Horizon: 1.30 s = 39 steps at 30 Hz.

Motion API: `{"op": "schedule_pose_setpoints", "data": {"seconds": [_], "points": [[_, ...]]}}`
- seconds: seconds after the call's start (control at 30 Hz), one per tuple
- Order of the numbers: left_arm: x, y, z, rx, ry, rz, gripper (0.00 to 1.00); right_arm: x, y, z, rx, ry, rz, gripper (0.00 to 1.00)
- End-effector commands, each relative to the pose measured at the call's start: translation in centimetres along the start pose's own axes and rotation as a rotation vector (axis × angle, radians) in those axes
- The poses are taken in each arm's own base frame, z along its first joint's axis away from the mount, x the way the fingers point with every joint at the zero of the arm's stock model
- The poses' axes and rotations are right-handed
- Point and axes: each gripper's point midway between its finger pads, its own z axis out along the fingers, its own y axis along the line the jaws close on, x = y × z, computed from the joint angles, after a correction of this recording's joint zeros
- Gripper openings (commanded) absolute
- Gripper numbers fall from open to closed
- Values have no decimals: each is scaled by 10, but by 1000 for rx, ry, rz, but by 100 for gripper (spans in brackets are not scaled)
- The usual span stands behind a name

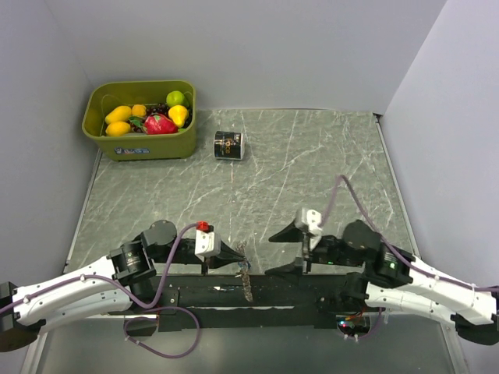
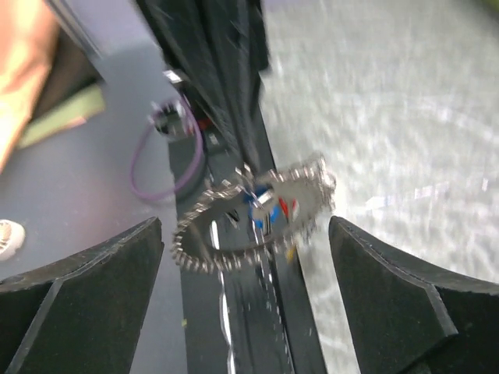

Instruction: Put the keys on the keyring

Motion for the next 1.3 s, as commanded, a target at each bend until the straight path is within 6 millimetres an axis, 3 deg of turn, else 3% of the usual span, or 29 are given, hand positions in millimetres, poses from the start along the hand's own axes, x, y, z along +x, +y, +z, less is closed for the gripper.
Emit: {"op": "schedule_pose_setpoints", "data": {"seconds": [0.0,0.2,0.47,0.87,1.27], "points": [[-40,-12,-1,65,-168,64,1,-36,17,-11,-85,-181,-90,92],[-56,-28,-3,142,-272,68,1,-38,29,6,-179,-138,-92,79],[-65,-31,-4,165,-293,80,1,-34,25,27,-186,-110,-64,66],[-69,-30,-4,159,-299,82,1,-34,27,35,-199,-97,-30,27],[-70,-24,-7,117,-289,87,1,-34,21,24,-151,-133,-21,35]]}}
